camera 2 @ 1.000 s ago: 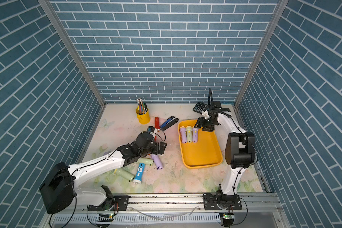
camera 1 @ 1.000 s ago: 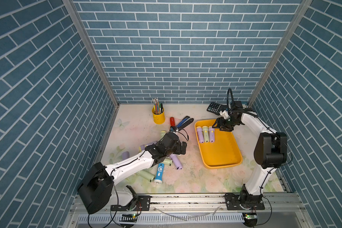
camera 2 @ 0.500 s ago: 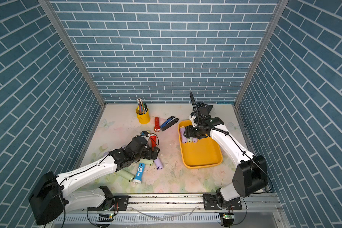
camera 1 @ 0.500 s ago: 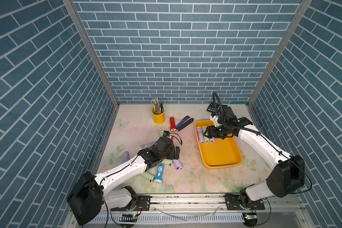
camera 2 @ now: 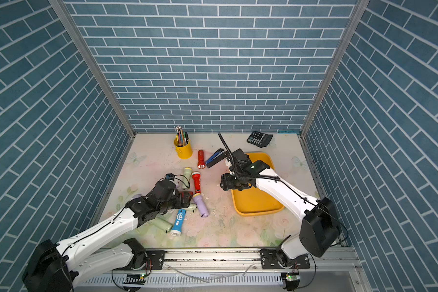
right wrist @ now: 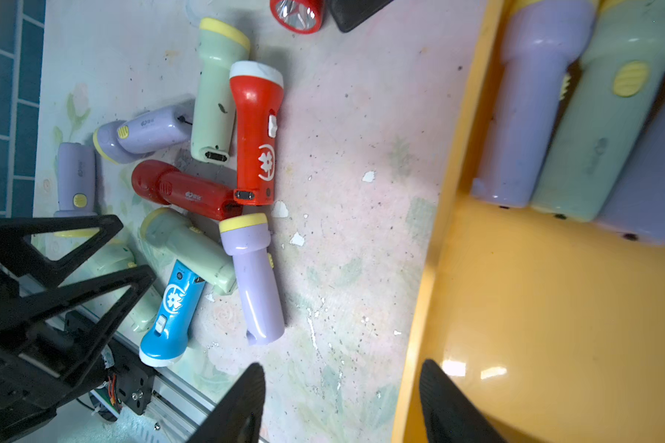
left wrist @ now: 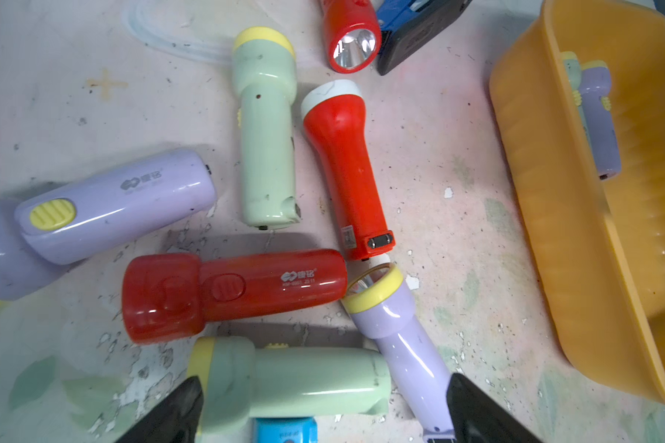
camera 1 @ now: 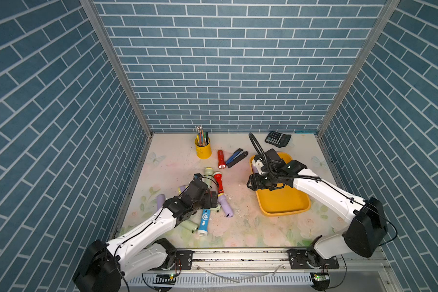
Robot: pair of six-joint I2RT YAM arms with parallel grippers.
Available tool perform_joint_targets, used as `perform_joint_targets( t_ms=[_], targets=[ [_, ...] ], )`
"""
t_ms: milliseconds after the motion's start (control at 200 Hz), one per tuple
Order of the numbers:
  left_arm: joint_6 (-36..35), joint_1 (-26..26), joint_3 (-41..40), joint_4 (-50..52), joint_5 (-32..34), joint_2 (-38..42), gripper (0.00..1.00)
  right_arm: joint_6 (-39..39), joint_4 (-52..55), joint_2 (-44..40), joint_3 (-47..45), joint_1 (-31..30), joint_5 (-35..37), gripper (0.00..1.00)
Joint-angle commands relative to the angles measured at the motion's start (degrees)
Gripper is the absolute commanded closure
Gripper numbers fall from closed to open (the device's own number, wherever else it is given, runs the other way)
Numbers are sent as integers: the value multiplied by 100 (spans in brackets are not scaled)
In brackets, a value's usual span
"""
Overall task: Put the flashlights into the storage boxes
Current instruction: Pick up the flashlight from the center of the board.
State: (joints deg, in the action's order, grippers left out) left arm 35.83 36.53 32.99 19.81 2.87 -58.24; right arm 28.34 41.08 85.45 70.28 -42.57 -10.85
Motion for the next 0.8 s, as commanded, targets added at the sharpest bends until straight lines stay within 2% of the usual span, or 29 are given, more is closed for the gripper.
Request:
perform_joint_targets(
  t_ms=[0, 370, 795],
  targets=[
    [80, -154, -124, 204, -162, 121, 0, 258, 103, 312, 105, -236, 168, 35],
    [182, -501, -328, 252, -238, 294, 0, 295, -1, 1236, 510, -768, -95, 35],
    [221, -798, -487, 251, -315, 421, 0, 259, -239, 2134, 1037, -1175, -980, 37]
  ],
)
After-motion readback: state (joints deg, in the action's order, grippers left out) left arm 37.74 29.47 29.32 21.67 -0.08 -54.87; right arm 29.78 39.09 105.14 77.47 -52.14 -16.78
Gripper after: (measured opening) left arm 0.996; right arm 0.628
